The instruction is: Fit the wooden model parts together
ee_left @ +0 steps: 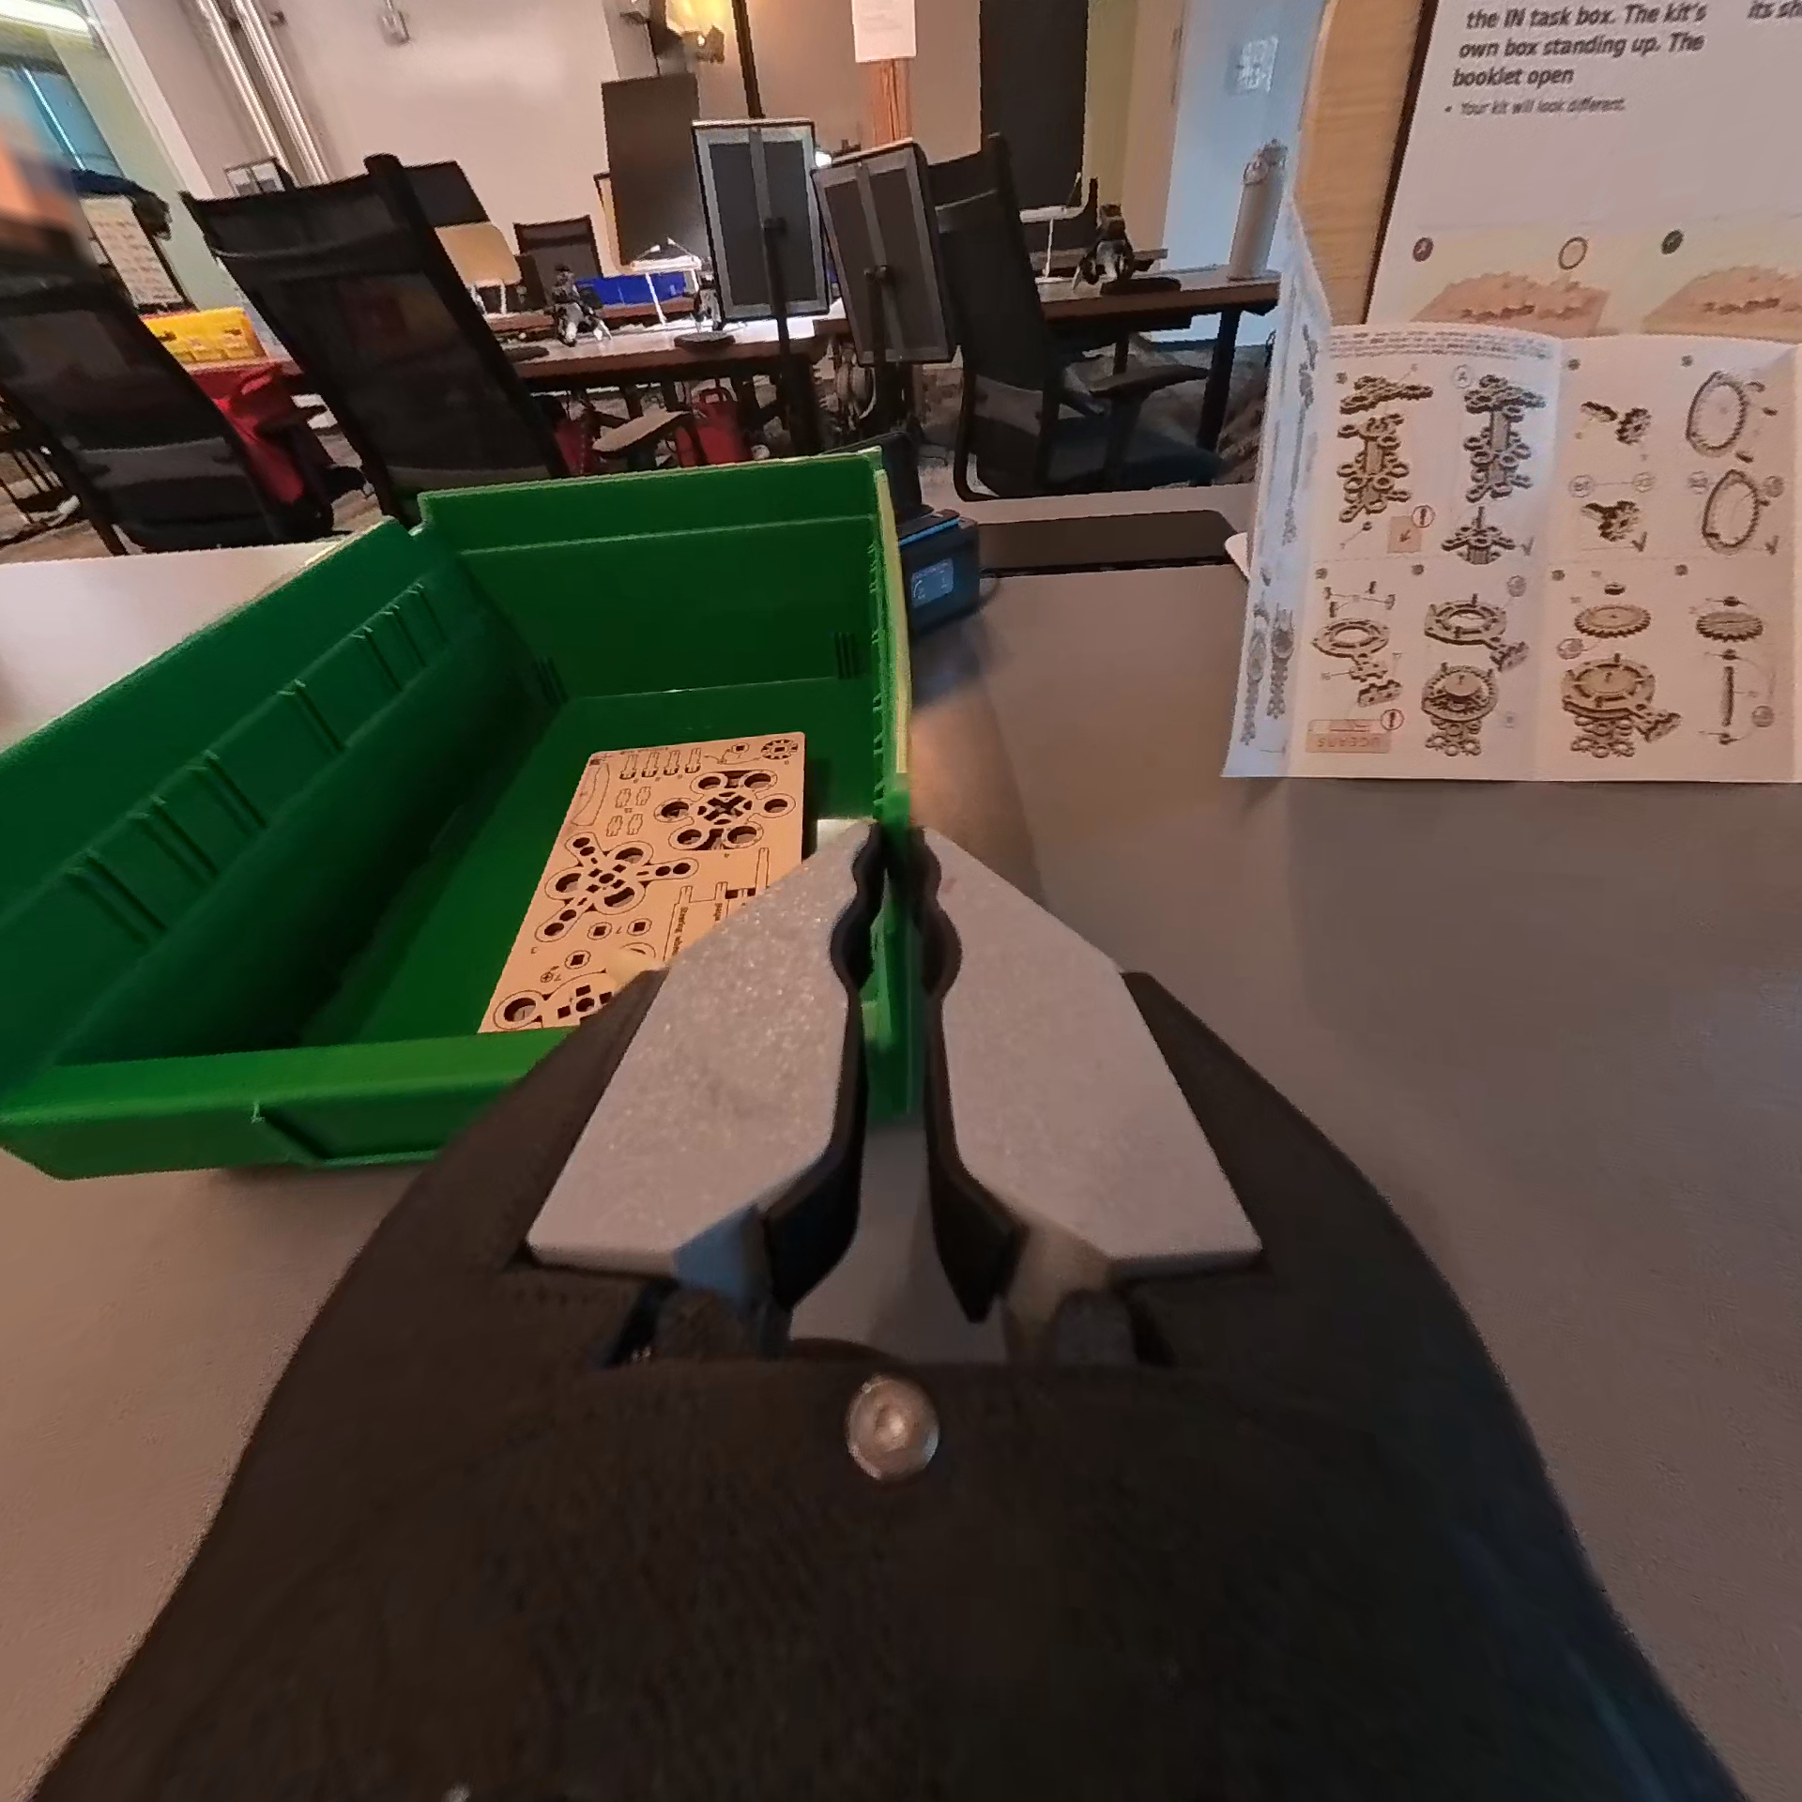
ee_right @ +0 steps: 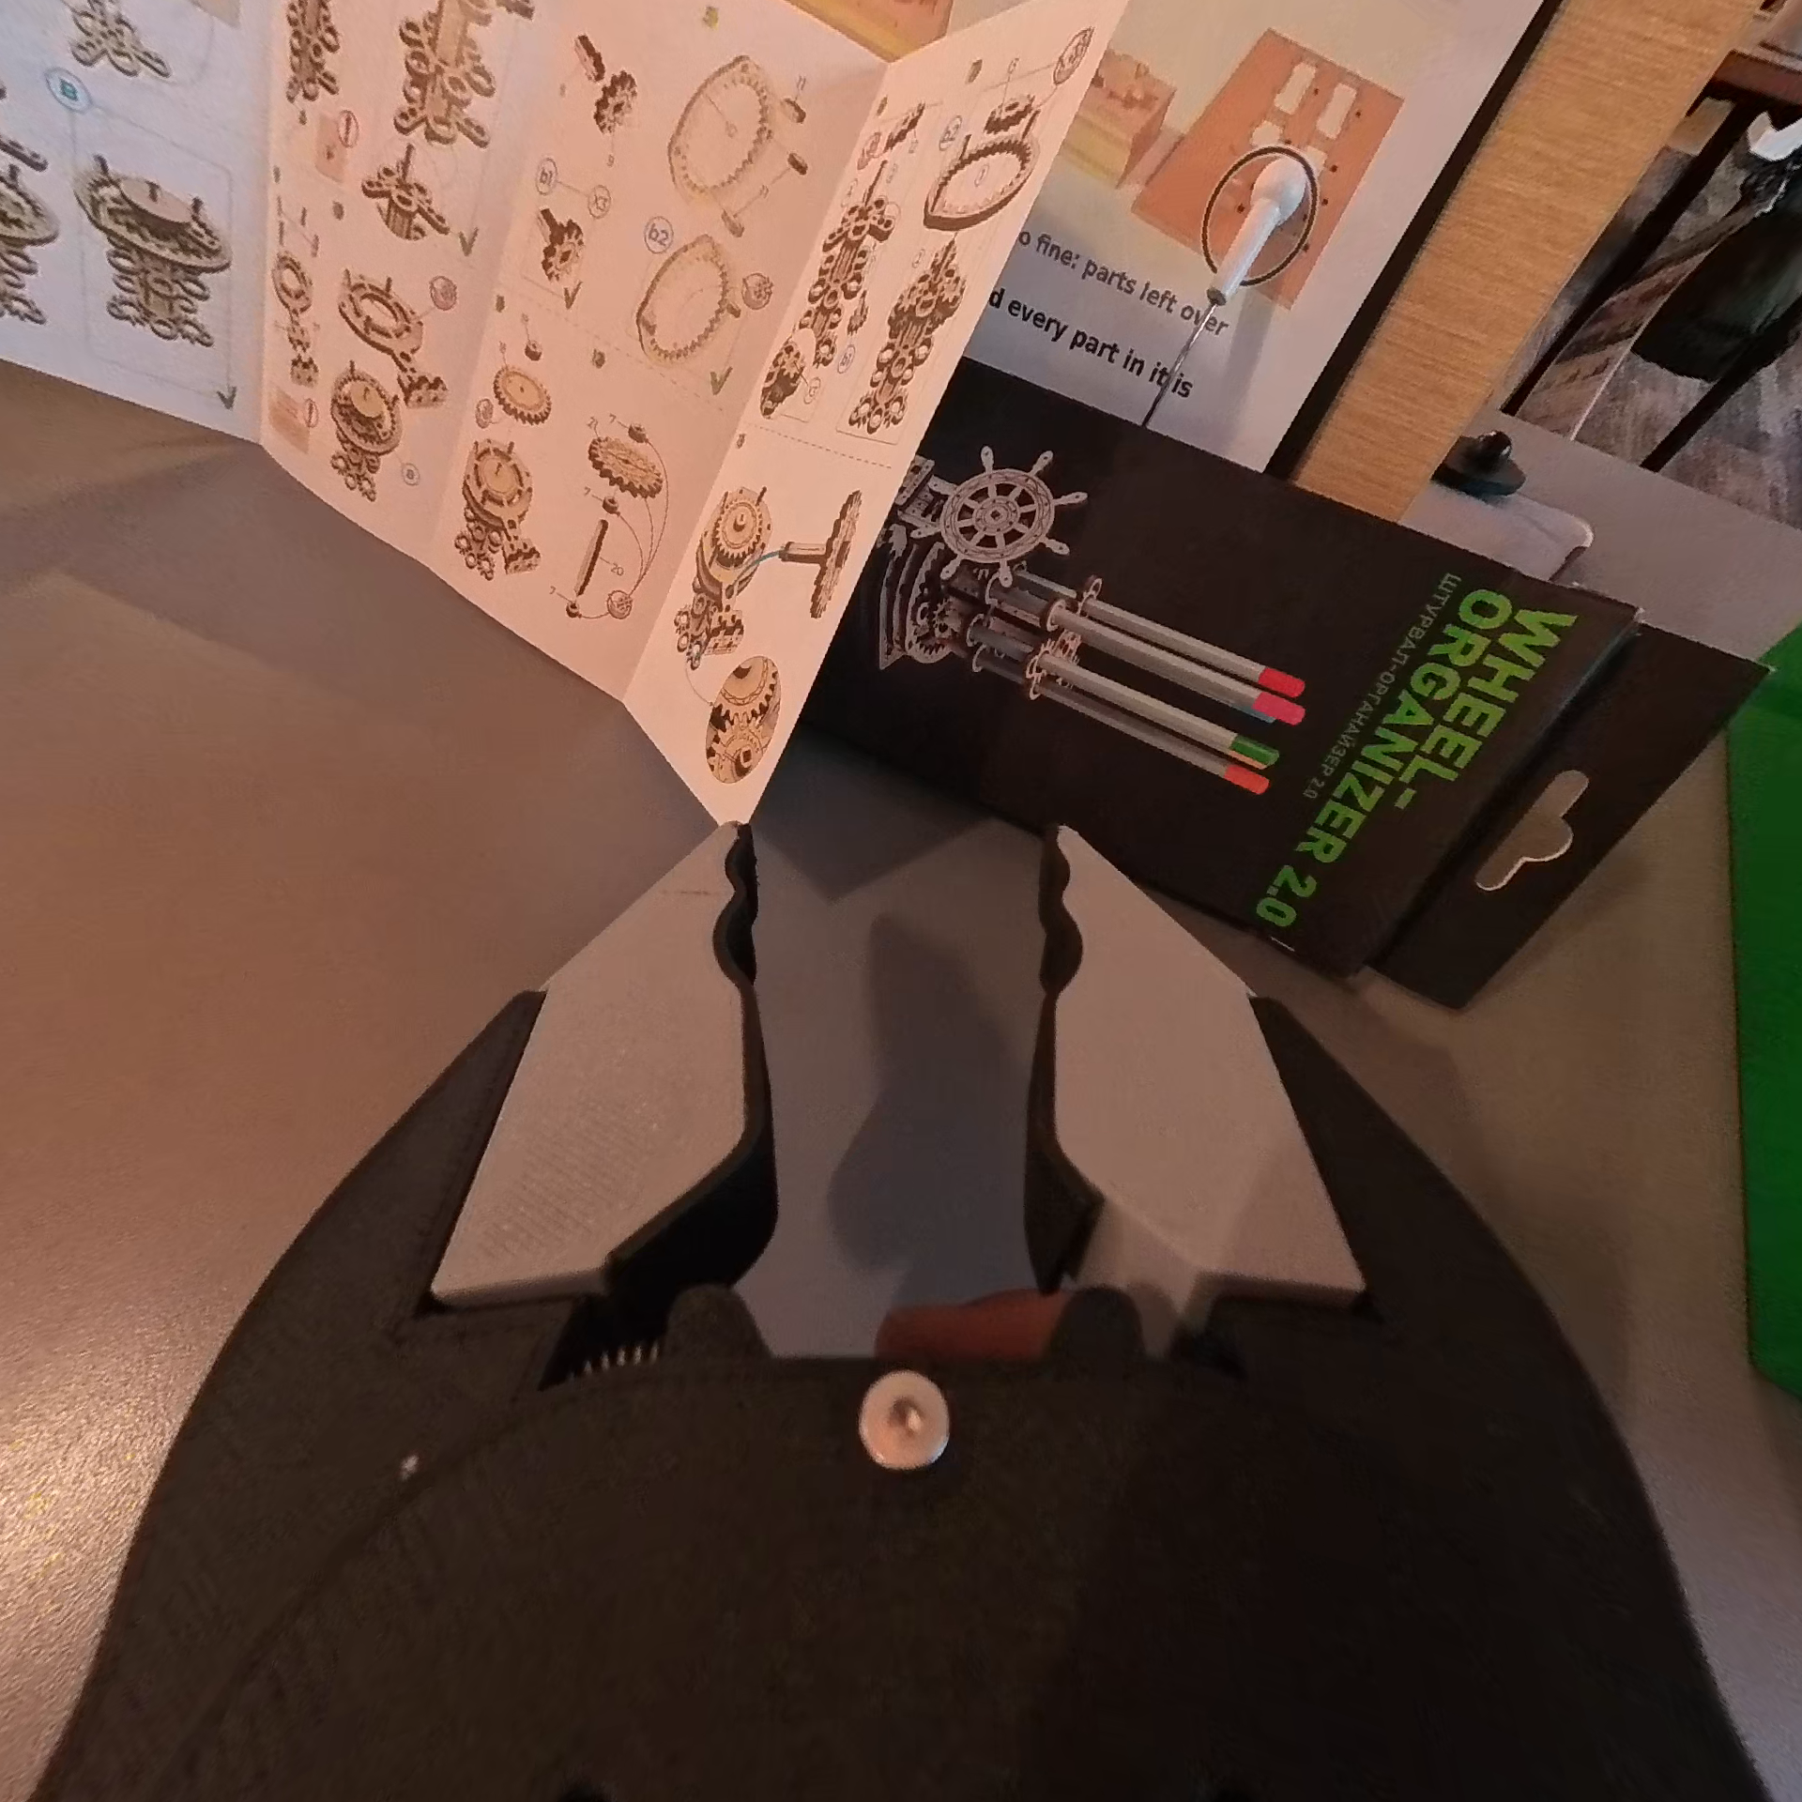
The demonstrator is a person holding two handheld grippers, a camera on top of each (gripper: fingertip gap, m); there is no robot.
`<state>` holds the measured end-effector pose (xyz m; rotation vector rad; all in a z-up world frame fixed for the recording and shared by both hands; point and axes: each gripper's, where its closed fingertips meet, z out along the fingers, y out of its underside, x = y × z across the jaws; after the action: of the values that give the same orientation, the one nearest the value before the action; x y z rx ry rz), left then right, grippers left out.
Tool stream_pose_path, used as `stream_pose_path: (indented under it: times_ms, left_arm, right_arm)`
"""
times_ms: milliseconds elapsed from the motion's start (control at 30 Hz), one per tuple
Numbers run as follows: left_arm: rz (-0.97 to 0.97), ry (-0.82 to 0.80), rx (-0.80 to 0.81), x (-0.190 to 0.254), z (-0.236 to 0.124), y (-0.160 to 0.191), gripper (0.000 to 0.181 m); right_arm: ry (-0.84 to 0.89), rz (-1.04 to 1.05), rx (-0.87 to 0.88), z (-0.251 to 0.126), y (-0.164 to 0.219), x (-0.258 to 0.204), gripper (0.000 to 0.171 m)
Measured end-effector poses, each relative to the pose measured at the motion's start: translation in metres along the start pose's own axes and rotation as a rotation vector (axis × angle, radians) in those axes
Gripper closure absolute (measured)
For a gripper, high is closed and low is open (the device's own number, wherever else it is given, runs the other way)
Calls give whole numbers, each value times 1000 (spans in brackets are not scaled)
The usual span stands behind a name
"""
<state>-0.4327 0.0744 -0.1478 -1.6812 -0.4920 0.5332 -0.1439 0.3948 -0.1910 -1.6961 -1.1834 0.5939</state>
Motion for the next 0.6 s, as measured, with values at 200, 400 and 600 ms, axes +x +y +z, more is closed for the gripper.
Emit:
stream_pose_path:
  times_ms: [200,400,600]
  left_arm:
    - [-5,11,22,1,-2,-3,180]
    - [-6,8,53,1,-4,-7,180]
    - [0,-6,83,0,-7,-10,177]
  right_arm:
    - [-2,3,2,0,0,0,116]
    - [-2,4,4,-1,0,0,116]
    - [-3,4,4,-1,0,0,115]
